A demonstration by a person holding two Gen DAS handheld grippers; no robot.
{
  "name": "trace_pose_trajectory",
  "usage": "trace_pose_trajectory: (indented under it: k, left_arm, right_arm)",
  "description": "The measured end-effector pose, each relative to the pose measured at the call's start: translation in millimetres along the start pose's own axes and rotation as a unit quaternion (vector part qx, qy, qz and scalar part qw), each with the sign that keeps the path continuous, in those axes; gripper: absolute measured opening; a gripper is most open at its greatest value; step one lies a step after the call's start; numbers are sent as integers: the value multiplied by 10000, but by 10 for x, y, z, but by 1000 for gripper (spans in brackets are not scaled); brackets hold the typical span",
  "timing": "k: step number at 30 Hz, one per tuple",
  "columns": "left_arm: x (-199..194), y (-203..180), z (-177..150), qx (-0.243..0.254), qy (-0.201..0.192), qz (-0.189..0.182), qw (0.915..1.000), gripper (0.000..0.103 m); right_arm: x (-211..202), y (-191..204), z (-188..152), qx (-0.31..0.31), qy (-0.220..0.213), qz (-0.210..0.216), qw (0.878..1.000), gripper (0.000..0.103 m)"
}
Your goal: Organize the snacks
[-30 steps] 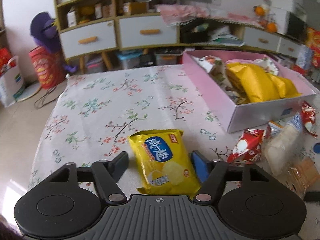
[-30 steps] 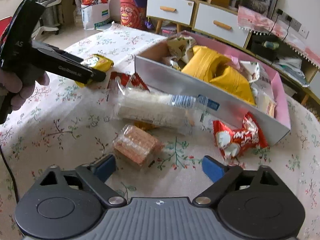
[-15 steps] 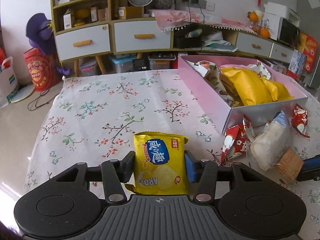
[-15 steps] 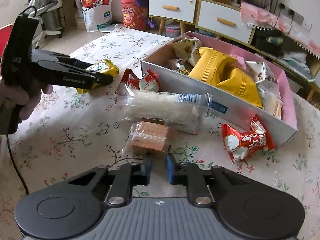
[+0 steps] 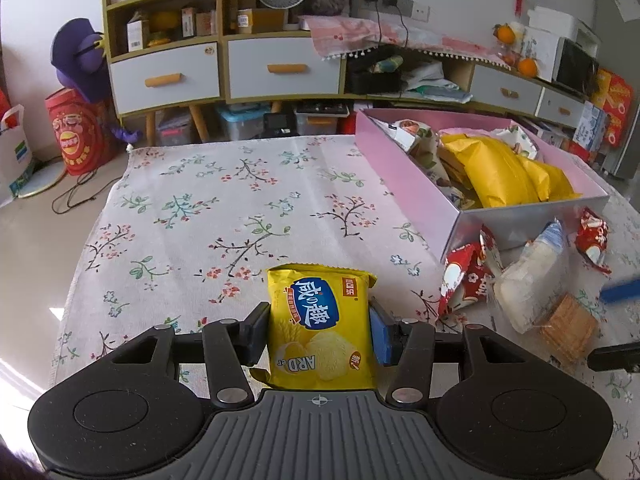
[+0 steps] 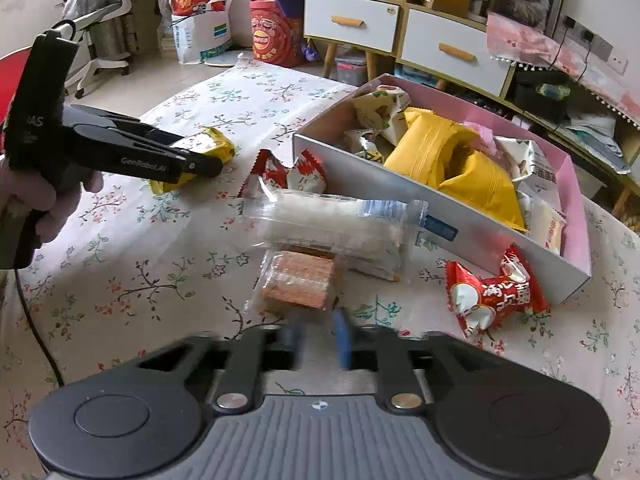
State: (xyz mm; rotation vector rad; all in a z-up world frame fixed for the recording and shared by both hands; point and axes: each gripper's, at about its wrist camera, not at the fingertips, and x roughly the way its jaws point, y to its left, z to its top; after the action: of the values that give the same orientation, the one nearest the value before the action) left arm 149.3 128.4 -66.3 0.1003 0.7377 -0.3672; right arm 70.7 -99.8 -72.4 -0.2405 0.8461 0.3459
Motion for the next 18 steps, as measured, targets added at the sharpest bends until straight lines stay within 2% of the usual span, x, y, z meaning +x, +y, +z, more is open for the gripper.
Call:
trace_pose_trajectory:
  k: [1, 2, 5, 11, 12, 14, 16, 18]
  left_arm:
    - [-3, -12, 1, 29, 11, -9, 10000, 48]
    - [-5, -28, 2, 76, 23, -20, 10000, 48]
    - [-9, -78, 0, 212, 37, -40, 9998, 48]
    - [-18, -138, -24, 329, 59, -116, 9994, 48]
    - [-21, -139, -22, 328, 60, -126, 9994, 48]
    - [-27, -138, -19, 319, 60, -139, 9994, 48]
    - [-25, -142, -17, 316, 62, -139, 9994, 48]
    - [-30, -141, -15, 316, 62, -142, 9994, 48]
  right_arm:
    - [-7, -7, -1, 23, -73, -70, 9999, 51]
    - [-15, -5, -1, 28, -120, -123, 9998, 54]
    - [17, -18, 14, 47, -176, -121, 9998, 55]
    - [98, 27, 13, 55, -266, 44, 9996, 45]
    - [101, 36, 15, 59, -287, 120, 9995, 39]
    - [99, 57, 23, 57, -297, 259, 9992, 21]
    - [105, 93, 32, -31, -233, 249, 9994, 7]
    - [104, 116, 32, -98, -212, 265, 9994, 0]
